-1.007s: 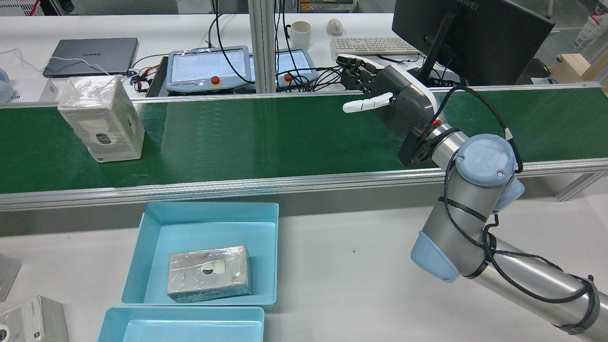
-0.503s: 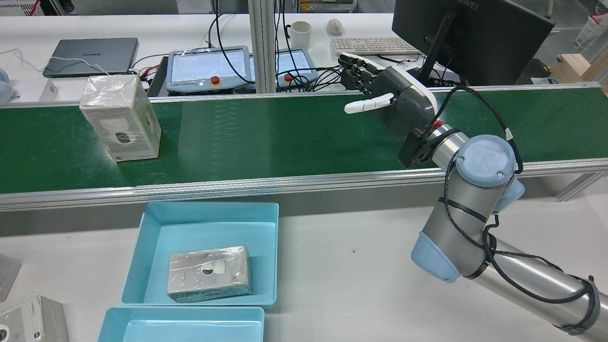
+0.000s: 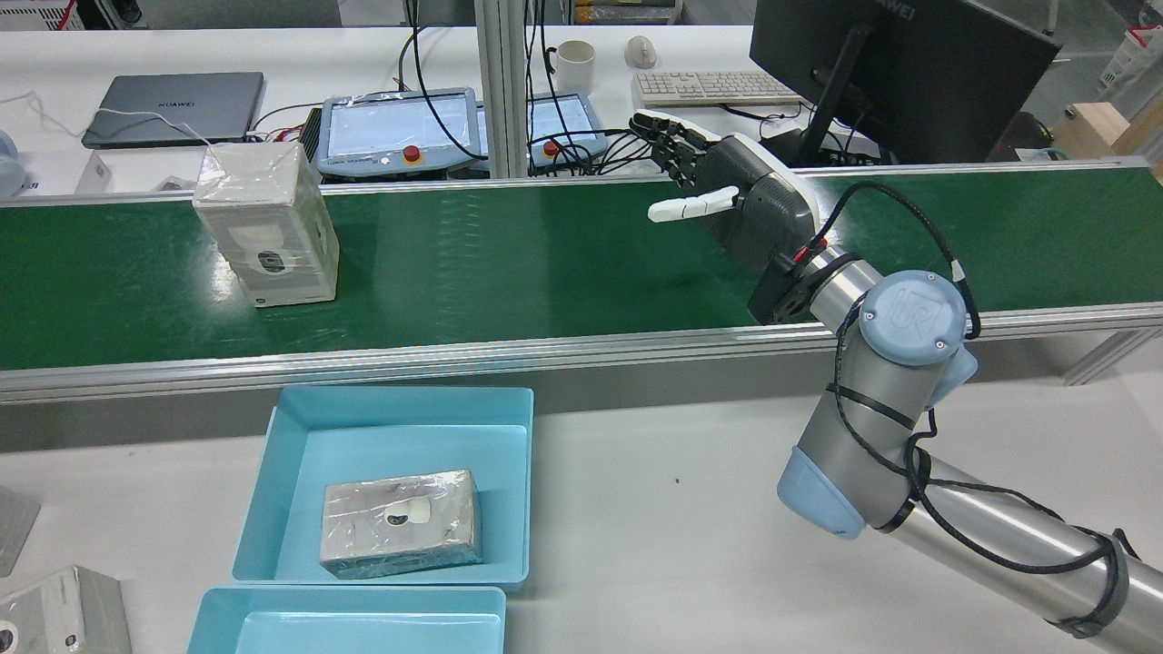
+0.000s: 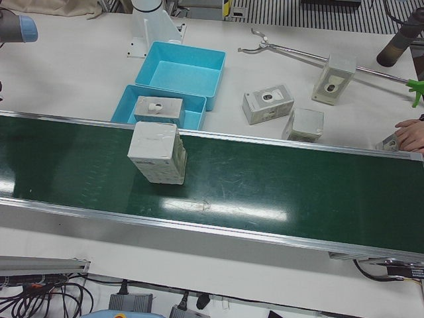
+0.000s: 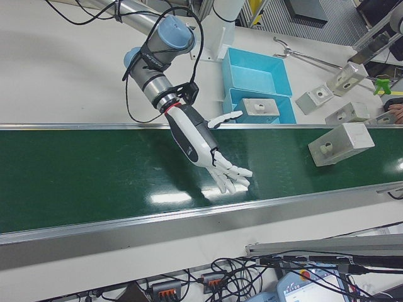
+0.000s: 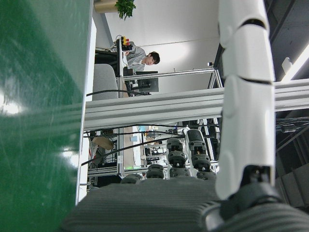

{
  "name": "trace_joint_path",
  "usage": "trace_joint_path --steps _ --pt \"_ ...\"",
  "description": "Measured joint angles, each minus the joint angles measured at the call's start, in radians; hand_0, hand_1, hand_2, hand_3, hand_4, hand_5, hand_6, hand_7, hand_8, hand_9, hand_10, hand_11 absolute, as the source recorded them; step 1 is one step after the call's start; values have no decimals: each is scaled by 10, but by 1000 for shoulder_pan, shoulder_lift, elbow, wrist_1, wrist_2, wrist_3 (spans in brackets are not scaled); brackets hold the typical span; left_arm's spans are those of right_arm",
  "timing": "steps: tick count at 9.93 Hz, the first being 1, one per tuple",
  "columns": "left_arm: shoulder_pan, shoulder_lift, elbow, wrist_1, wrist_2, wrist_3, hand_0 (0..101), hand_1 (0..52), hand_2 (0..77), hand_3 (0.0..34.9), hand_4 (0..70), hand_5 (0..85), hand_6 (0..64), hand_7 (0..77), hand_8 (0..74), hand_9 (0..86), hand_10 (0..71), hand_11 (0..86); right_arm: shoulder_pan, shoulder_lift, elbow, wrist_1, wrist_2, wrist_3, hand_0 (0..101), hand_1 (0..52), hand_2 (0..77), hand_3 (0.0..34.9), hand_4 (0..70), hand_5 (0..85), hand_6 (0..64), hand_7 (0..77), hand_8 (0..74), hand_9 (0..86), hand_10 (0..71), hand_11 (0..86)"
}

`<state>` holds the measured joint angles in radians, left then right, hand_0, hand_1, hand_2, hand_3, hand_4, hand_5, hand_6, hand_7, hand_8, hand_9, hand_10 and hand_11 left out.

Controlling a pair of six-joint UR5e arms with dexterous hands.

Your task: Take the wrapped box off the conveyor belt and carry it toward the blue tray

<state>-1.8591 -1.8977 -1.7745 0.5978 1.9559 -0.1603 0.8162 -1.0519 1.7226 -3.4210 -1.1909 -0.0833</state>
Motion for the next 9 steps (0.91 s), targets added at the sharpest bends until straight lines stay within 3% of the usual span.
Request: trace_joint_path --steps 4,5,7,9 --pt "0 0 0 0 0 0 0 0 5 0 0 11 5 5 5 5 5 5 -8 3 -5 15 -1 -8 486 158 109 0 98 169 38 44 11 38 0 5" --pt "0 0 0 0 0 0 0 0 5 0 0 11 5 5 5 5 5 5 -5 4 -1 1 -1 -9 490 185 114 0 109 180 38 44 11 38 0 5" --pt "0 0 0 0 0 0 0 0 5 0 0 11 5 5 5 5 5 5 -2 8 17 -66 0 -10 502 185 131 0 109 180 38 55 5 27 0 5" --pt "0 0 0 0 0 0 0 0 5 0 0 11 5 5 5 0 5 5 -1 8 25 -99 2 -11 504 185 131 0 98 175 33 33 11 27 0 5"
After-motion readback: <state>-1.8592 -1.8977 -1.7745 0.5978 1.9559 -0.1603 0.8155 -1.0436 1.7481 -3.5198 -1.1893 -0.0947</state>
